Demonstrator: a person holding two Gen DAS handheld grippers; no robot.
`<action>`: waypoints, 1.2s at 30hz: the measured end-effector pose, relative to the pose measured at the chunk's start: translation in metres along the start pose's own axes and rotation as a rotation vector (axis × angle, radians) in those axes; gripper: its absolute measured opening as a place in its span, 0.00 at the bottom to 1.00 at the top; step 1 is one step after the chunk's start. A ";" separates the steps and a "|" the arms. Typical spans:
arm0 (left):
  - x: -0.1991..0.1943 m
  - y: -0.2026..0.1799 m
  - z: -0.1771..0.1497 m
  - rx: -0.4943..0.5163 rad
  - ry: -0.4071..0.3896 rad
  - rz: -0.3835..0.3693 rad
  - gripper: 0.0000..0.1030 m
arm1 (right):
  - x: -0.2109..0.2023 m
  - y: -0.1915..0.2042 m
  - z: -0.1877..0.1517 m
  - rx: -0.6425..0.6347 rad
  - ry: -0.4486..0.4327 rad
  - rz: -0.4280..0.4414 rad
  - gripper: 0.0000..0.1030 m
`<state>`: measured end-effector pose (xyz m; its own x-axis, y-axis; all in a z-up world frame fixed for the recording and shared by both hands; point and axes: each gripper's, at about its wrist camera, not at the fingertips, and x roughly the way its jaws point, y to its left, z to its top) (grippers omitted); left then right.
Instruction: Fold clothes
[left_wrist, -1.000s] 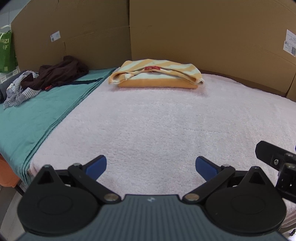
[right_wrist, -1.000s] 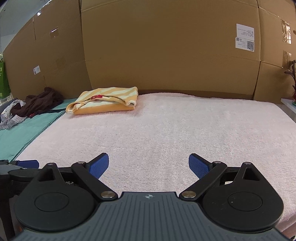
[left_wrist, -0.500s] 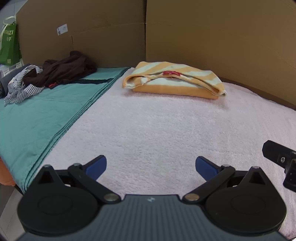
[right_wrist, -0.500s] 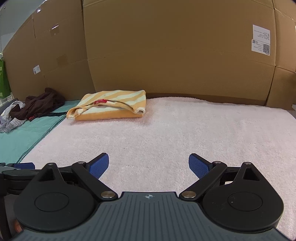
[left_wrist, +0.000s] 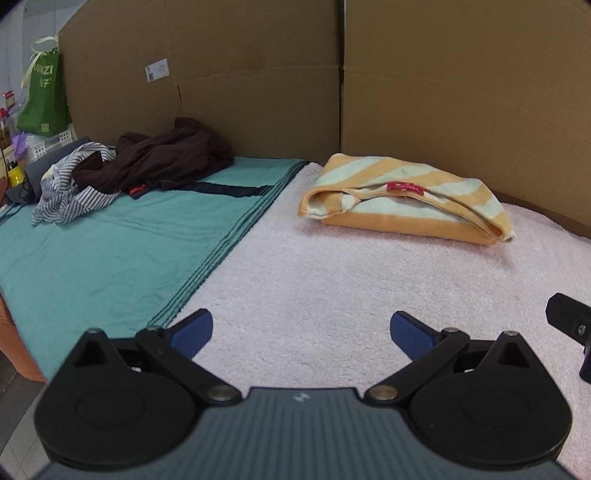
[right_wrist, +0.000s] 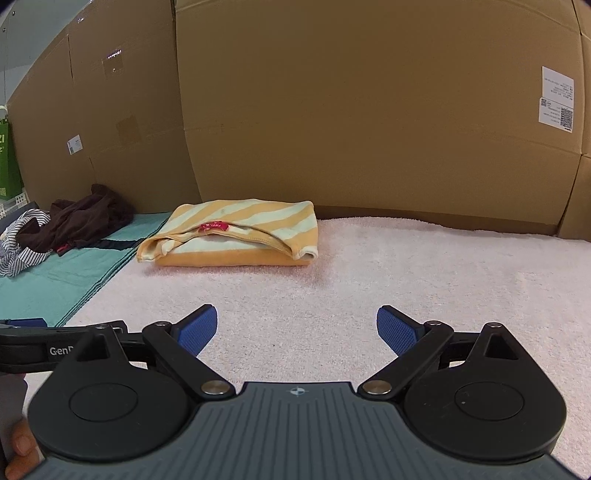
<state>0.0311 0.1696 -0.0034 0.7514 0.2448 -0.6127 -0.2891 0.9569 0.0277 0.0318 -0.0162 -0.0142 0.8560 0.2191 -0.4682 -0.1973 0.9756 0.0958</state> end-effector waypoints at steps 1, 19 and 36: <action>0.001 0.000 0.000 0.001 0.002 -0.005 0.99 | 0.003 0.001 0.000 -0.003 0.002 -0.003 0.93; 0.046 0.006 0.014 0.006 0.064 -0.065 0.99 | 0.054 0.016 0.006 -0.012 0.018 -0.015 0.93; 0.090 0.005 0.049 0.054 0.030 -0.085 0.99 | 0.098 0.028 0.014 -0.021 0.012 -0.012 0.93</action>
<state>0.1263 0.2046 -0.0200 0.7536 0.1582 -0.6381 -0.1919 0.9813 0.0167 0.1166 0.0331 -0.0455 0.8528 0.2068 -0.4795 -0.1968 0.9778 0.0717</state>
